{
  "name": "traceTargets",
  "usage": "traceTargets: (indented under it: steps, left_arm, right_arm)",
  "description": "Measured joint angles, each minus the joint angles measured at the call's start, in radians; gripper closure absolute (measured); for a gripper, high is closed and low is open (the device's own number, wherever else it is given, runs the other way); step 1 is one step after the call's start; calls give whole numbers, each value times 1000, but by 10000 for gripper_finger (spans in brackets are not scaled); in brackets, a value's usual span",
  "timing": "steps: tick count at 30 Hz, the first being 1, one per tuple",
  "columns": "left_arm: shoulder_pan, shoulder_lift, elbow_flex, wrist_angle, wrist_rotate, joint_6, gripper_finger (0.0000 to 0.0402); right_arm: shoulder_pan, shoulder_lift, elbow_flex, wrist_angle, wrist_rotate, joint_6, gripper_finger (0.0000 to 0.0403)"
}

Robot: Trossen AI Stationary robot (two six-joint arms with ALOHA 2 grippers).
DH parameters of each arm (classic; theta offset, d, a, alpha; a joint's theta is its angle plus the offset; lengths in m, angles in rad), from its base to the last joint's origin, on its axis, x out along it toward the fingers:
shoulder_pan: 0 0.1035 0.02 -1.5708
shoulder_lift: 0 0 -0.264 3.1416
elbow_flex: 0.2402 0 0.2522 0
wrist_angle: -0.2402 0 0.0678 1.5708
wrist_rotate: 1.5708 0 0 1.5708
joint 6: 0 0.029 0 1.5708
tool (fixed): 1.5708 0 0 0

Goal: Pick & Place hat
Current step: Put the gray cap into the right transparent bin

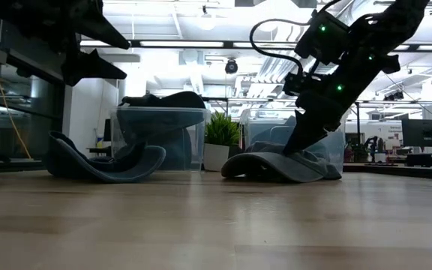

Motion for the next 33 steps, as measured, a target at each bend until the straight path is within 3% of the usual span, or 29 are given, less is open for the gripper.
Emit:
traceTargets:
  steps: [14,33]
  left_arm:
    - [0,0,0,1,22,-6,104]
    - [0,0,0,1,18,-37,104]
  right_arm:
    - [-16,0,0,2,-28,-41,171]
    - [-117,1,0,13,-171,-155,171]
